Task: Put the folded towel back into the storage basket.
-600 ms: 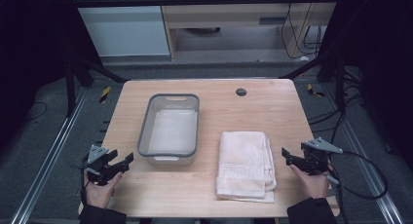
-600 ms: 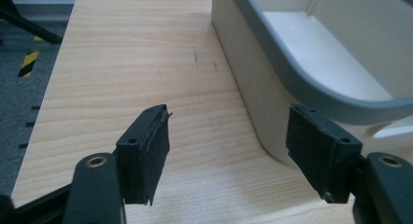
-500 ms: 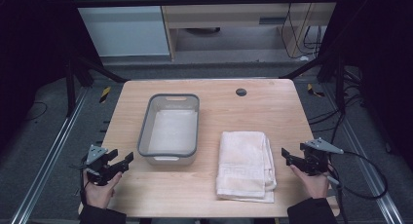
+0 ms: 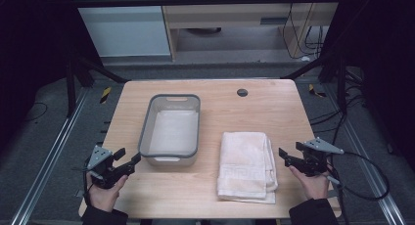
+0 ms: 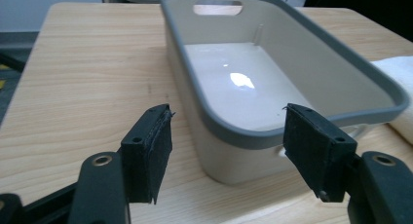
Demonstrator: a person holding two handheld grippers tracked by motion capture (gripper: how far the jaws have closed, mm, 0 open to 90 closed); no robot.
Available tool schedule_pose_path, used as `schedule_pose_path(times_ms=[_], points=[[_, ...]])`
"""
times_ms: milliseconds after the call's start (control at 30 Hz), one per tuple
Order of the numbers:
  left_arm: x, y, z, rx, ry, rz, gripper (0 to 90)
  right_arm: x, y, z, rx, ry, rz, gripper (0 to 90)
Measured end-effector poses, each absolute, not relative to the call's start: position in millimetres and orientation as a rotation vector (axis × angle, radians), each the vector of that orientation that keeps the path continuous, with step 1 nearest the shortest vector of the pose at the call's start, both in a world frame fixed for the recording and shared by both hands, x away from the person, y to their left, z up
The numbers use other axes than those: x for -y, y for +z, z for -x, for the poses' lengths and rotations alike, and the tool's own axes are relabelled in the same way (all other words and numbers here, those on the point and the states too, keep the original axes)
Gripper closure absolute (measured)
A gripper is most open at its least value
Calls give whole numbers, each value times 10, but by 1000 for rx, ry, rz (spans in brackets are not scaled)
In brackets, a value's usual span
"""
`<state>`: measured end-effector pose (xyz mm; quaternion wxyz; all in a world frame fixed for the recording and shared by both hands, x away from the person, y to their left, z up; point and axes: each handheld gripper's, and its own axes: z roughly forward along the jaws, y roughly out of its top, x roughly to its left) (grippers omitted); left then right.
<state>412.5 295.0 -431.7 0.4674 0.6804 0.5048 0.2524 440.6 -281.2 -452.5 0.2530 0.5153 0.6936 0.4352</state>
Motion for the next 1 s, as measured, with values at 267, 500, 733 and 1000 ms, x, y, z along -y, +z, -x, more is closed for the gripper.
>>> schedule_pose_path(times_ms=[267, 500, 733, 1000], points=[[-2789, -4268, -4116, -1187, 608, -1691, 339, 2794, -4434, -4380, -1874, 1201, -1391, 261], [-2668, -4172, -4143, -1145, 605, -1696, 336, 2806, -4324, -4393, -1864, 1211, -1384, 254], [-2490, -4124, -4181, -1103, 614, -1723, 333, 2764, -4259, -4455, -1868, 1223, -1372, 253], [-2228, -4061, -4194, -1040, 608, -1746, 331, 2681, -4118, -4532, -1867, 1267, -1342, 249]])
